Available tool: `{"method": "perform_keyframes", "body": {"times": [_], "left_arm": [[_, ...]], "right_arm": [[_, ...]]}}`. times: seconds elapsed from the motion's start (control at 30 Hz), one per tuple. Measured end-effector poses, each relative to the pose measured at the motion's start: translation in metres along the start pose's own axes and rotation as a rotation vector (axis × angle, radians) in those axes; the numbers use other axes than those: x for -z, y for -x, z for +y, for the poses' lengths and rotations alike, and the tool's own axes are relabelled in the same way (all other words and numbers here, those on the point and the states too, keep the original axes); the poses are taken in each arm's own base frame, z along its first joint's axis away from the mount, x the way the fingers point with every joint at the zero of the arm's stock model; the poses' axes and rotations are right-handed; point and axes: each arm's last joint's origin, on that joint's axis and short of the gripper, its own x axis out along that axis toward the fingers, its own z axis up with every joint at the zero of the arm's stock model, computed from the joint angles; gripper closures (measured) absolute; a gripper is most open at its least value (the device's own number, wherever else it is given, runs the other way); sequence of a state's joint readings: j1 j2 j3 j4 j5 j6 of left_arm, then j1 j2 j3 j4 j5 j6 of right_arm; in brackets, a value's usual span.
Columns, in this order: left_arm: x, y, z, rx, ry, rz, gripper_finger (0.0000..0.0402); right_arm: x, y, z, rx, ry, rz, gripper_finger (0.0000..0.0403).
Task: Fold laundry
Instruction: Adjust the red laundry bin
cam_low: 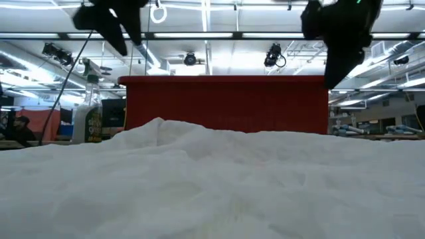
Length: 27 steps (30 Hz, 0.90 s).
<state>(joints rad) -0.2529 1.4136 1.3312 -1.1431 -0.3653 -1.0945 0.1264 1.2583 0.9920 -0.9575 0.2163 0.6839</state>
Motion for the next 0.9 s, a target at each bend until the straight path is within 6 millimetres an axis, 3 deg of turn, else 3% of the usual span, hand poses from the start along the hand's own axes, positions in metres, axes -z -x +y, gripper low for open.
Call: {"method": "perform_keyframes", "body": {"times": [0.33, 0.67, 0.9], "left_arm": [[-0.071, -0.032, 0.04, 0.026, -0.14, 0.02, 0.0184], [-0.135, -0.08, 0.11, -0.032, -0.191, 0.038, 0.0184], [-0.168, -0.086, 0.155, -0.031, -0.185, -0.088, 0.0184]], "right_arm": [[-0.028, -0.022, -0.063, 0.13, -0.139, -0.005, 0.0239], [-0.057, -0.025, -0.113, 0.16, -0.229, -0.152, 0.024], [-0.072, -0.018, -0.15, 0.151, -0.329, -0.258, 0.0239]]}}
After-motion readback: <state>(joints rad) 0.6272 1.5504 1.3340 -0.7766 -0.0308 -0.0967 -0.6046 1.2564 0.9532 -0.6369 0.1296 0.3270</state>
